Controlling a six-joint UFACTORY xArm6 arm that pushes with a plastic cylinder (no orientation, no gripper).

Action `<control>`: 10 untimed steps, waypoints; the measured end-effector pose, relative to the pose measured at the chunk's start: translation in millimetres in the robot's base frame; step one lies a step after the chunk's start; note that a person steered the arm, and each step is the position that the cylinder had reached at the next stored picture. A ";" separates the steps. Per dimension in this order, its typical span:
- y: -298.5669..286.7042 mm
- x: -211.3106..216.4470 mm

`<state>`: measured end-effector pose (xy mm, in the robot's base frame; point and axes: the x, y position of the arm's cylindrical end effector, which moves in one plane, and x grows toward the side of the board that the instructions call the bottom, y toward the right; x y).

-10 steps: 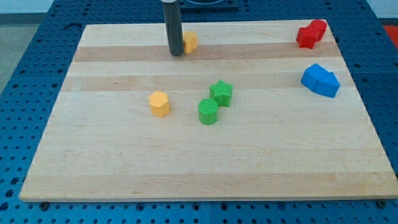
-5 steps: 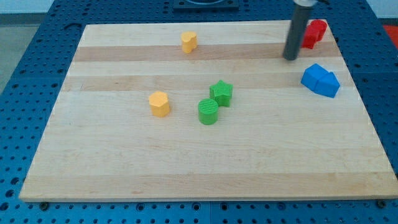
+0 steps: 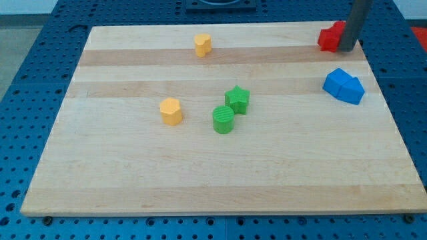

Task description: Move red star a bit left and up

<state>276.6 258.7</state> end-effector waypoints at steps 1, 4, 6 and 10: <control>-0.3 -0.7; -43.3 11.5; -49.0 20.6; -54.5 -15.2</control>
